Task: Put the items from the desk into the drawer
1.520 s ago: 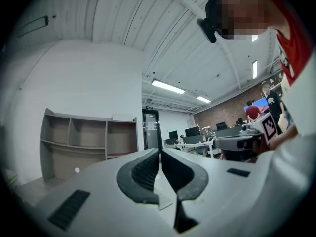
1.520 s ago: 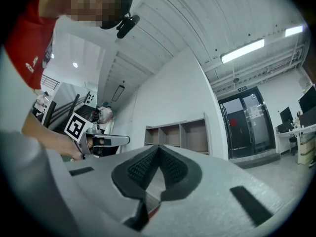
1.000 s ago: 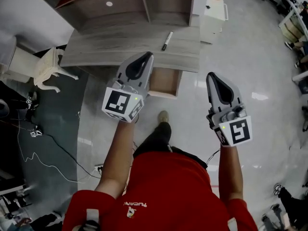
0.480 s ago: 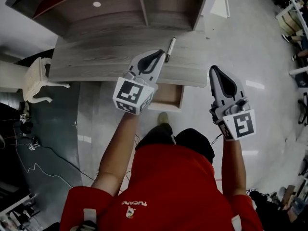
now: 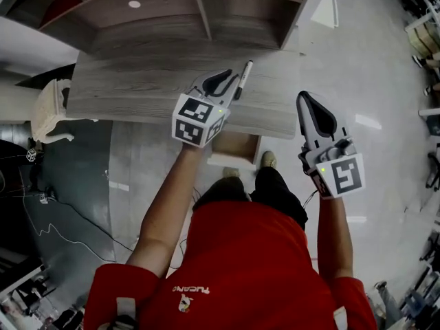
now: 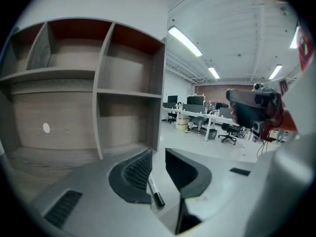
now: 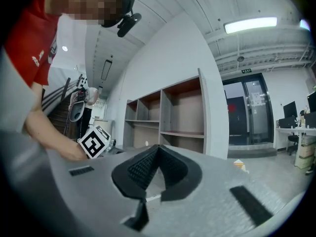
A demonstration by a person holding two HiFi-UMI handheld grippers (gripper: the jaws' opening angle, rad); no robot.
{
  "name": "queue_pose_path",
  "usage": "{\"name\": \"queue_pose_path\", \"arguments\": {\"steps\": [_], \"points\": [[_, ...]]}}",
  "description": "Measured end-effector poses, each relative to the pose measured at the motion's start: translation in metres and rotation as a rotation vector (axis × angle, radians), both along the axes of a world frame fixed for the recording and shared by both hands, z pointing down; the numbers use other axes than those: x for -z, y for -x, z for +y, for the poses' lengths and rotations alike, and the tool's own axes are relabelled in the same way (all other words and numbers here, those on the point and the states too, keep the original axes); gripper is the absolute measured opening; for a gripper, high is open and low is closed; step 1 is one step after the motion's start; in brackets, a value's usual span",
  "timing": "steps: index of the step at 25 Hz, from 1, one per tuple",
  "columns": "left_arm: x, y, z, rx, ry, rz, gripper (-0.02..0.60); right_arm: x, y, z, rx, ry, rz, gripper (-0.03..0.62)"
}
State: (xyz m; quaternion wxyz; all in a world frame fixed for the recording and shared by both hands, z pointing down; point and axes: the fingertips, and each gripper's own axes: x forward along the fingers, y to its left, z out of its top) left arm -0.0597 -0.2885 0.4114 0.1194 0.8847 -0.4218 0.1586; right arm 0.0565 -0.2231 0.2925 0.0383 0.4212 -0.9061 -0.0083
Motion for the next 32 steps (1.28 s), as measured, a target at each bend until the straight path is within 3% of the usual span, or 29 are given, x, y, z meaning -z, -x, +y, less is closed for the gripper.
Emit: {"name": "queue_pose_path", "arguments": {"steps": [2, 7, 19, 27, 32], "points": [[-0.014, -0.003, -0.010, 0.014, 0.052, -0.034, 0.095, -0.002, -0.008, -0.012, 0.013, 0.005, -0.006, 0.005], [-0.055, -0.008, -0.034, 0.040, 0.178, -0.141, 0.129, -0.016, -0.025, -0.041, 0.030, 0.042, -0.031, 0.005], [-0.147, -0.012, -0.067, 0.171, 0.456, -0.336, 0.153, -0.055, -0.068, -0.072, 0.043, 0.121, -0.085, 0.005], [-0.171, -0.011, -0.070, 0.194, 0.523, -0.381, 0.152, -0.066, -0.091, -0.087, 0.025, 0.140, -0.096, 0.005], [-0.178, -0.013, -0.066, 0.204, 0.541, -0.359, 0.122, -0.072, -0.094, -0.087, 0.023, 0.153, -0.097, 0.005]]}}
